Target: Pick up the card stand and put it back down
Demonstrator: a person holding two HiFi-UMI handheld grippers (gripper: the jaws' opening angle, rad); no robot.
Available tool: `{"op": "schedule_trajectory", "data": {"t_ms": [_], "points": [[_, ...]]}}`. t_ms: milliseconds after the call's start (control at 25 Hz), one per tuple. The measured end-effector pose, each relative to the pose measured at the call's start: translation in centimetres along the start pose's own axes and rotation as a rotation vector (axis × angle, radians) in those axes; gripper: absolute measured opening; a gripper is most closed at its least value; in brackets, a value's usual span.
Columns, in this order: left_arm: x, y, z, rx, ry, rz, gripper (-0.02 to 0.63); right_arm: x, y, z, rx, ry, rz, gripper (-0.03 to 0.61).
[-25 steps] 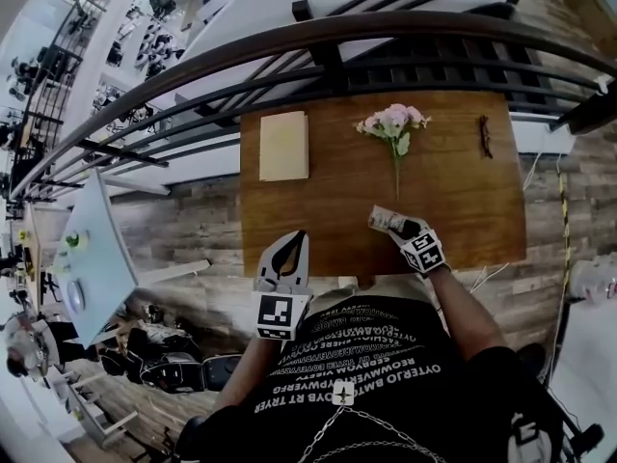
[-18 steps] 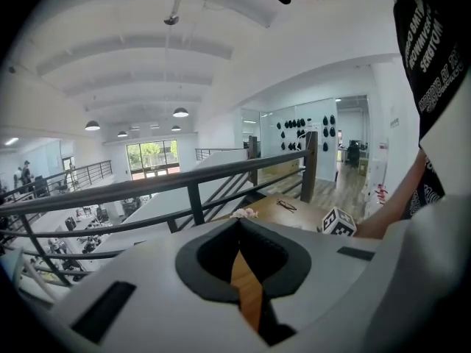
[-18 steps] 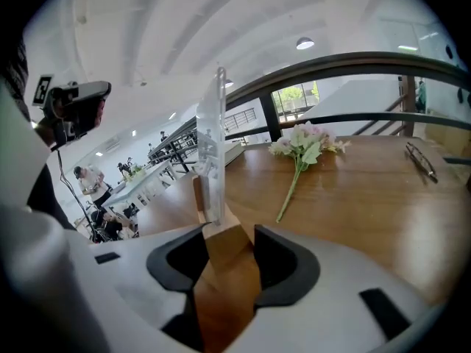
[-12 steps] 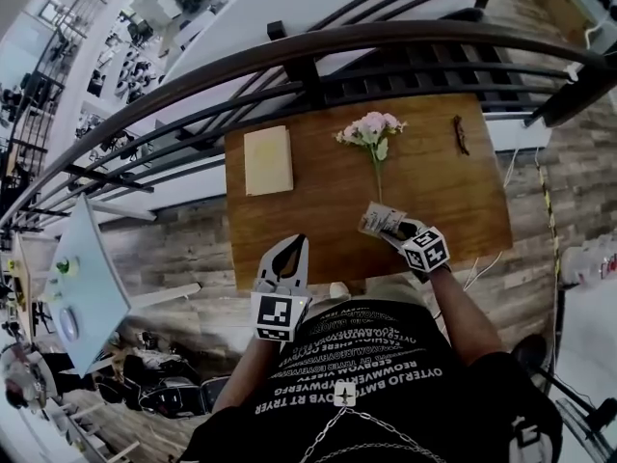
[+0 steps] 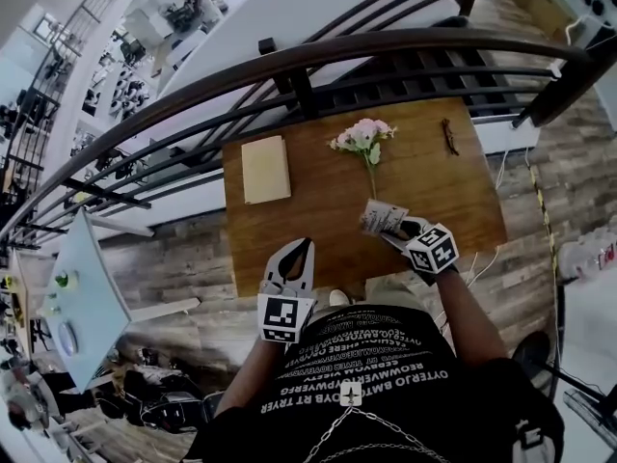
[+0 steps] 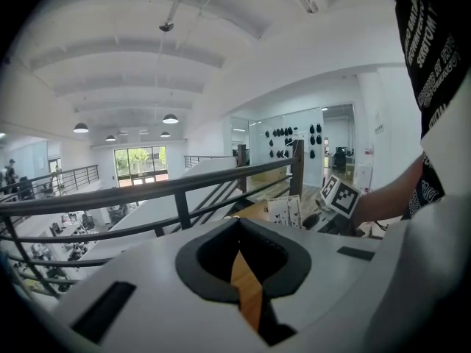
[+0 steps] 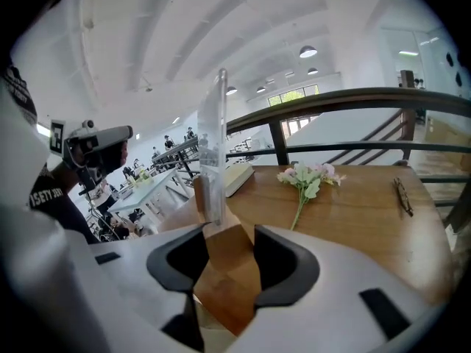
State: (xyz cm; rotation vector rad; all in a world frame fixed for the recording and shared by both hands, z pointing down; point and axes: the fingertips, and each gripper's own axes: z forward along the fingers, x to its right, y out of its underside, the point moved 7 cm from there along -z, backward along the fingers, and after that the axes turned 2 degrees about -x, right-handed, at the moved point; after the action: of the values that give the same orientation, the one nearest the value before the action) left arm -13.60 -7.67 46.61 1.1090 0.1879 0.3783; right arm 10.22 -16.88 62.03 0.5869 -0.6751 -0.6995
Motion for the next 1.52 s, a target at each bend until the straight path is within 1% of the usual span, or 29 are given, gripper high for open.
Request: {"op": "schedule_trajectory", "data": {"t_ms": [240,520,840,1240,1520], "points": [[0.5,0.5,-0.8,0.006,0.017,0.002,0.020,-2.0,-1.8,-2.5,0.051,0.011,-0.007,0.186],[0.4,0.7,-1.4,0.016,0.038,0.010,0.020,-3.7,-3.4,-4.6,0.159,0.020,-0.009,0.186],[0.4,0.4,-1.8,0.022,0.053,0.025,0.020,-5.2,-4.9,-6.5,0.237,0.023,-0.019,0.186],[-0.1,0.5,-2.1,0.030,0.054,0.036,0.020,-6.4,-6.7,-7.2,0.282,0.023,-0.048,0.186],[-0.1,0.5,-2.0,0.031,0.049,0.034,0.020,-6.8,-8.0,-7.4,0.272,0.033,-0.096,0.186]]}}
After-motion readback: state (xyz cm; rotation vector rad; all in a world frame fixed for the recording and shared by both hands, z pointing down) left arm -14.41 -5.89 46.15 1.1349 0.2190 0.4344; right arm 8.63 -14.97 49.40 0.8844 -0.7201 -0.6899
